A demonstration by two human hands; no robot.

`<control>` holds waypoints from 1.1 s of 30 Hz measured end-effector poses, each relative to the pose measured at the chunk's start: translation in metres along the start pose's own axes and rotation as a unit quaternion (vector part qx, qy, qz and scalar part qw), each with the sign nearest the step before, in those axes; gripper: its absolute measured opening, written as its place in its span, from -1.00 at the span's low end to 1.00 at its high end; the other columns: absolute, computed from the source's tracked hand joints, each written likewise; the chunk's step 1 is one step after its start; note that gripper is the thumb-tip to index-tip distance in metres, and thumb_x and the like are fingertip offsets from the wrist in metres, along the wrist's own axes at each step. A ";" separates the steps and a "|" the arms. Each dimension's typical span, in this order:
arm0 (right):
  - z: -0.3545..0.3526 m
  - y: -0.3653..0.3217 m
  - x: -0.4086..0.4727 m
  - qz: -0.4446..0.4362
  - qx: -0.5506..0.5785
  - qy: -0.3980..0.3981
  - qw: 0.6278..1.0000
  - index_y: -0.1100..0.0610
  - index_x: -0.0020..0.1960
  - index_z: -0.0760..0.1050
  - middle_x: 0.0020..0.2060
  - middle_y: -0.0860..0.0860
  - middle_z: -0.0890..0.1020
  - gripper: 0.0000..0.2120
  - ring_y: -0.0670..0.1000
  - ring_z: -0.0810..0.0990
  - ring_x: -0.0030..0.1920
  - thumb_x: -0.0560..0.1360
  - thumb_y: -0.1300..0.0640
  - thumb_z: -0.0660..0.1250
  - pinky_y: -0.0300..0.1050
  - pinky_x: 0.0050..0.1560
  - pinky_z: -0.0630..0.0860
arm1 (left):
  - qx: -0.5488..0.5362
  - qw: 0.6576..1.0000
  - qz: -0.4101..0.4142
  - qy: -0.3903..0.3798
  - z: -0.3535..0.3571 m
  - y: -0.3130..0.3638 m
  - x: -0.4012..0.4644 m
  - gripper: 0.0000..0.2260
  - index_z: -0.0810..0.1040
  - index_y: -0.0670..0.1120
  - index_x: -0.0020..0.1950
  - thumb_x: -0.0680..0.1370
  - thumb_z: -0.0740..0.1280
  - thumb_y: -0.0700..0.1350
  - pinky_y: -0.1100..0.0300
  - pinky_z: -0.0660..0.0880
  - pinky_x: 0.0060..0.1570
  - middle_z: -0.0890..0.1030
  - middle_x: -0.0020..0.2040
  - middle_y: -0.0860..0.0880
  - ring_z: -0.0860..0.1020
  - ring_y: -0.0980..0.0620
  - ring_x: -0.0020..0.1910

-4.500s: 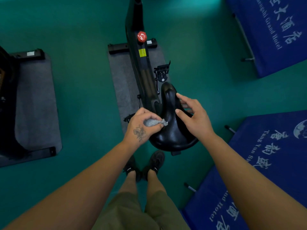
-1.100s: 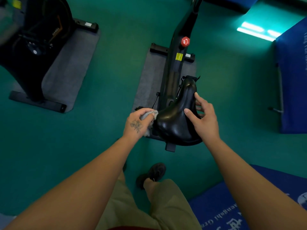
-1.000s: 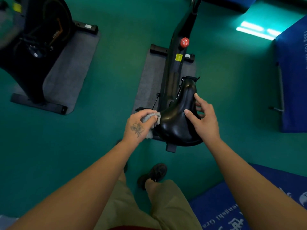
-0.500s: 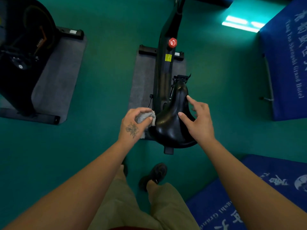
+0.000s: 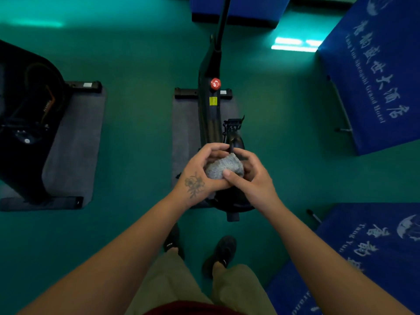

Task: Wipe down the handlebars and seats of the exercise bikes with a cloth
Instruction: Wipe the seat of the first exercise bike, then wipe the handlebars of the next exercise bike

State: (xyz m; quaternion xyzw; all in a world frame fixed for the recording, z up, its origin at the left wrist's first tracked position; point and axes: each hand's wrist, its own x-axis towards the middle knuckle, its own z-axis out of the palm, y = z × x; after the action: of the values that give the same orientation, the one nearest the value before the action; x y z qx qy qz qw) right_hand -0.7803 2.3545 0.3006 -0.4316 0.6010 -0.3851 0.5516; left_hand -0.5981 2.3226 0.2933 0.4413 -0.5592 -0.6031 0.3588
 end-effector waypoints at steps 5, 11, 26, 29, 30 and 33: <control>-0.016 -0.024 -0.012 0.002 0.036 0.066 0.997 0.16 0.28 0.59 0.12 0.05 0.72 -0.57 -0.04 0.68 0.12 0.46 0.30 0.59 -0.16 0.14 0.59 | 0.003 0.995 -0.006 -0.096 -0.006 0.019 0.015 -0.22 0.47 0.08 0.46 0.31 0.72 -0.16 0.16 0.49 0.37 0.62 0.32 -0.01 0.58 0.07 0.36; -0.033 -0.043 -0.040 -0.017 0.030 0.175 0.984 0.02 0.13 0.63 0.04 -0.02 0.73 -0.66 -0.02 0.68 0.07 0.38 0.17 0.54 0.00 0.16 0.62 | 0.006 0.987 -0.027 -0.160 -0.018 0.034 0.032 -0.21 0.49 0.10 0.45 0.27 0.72 -0.08 0.13 0.60 0.14 0.65 0.28 -0.01 0.66 0.04 0.16; -0.137 -0.050 -0.127 -0.045 0.059 0.338 0.938 -0.08 0.13 0.64 0.03 -0.03 0.69 -0.63 0.06 0.66 0.05 0.51 0.36 0.50 0.14 0.05 0.67 | 0.099 0.969 0.031 -0.226 0.080 0.084 0.061 -0.29 0.49 0.13 0.40 0.30 0.67 0.04 0.17 0.57 0.14 0.63 0.26 0.00 0.63 0.07 0.20; -0.174 -0.044 -0.136 -0.050 0.066 0.337 0.938 -0.08 0.12 0.64 0.01 -0.06 0.69 -0.63 -0.01 0.67 0.03 0.52 0.37 0.48 0.07 0.04 0.68 | 0.113 0.967 0.038 -0.225 0.112 0.088 0.066 -0.28 0.50 0.16 0.39 0.28 0.66 0.14 0.10 0.58 0.15 0.63 0.26 0.02 0.62 0.04 0.20; -0.188 -0.041 -0.139 -0.050 0.071 0.334 0.939 -0.06 0.13 0.64 -0.01 -0.08 0.69 -0.63 -0.03 0.67 0.02 0.52 0.38 0.48 0.04 0.03 0.68 | 0.117 0.967 0.037 -0.222 0.124 0.088 0.067 -0.28 0.50 0.16 0.39 0.27 0.65 0.16 0.10 0.57 0.15 0.63 0.26 0.03 0.62 0.04 0.20; -0.242 -0.027 -0.147 -0.043 0.085 0.315 0.944 -0.02 0.12 0.63 -0.05 -0.10 0.69 -0.65 -0.05 0.66 -0.01 0.51 0.39 0.49 -0.03 0.00 0.68 | 0.115 0.972 0.022 -0.203 0.172 0.085 0.067 -0.26 0.50 0.13 0.40 0.25 0.65 0.16 0.12 0.57 0.14 0.62 0.26 -0.01 0.62 0.03 0.21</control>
State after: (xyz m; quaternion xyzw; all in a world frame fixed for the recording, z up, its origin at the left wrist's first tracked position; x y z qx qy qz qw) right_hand -1.0159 2.4815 0.3973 -0.2651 0.6900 -0.5747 0.3513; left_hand -0.7875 2.3119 0.3665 0.3354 -0.6956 -0.6037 0.1982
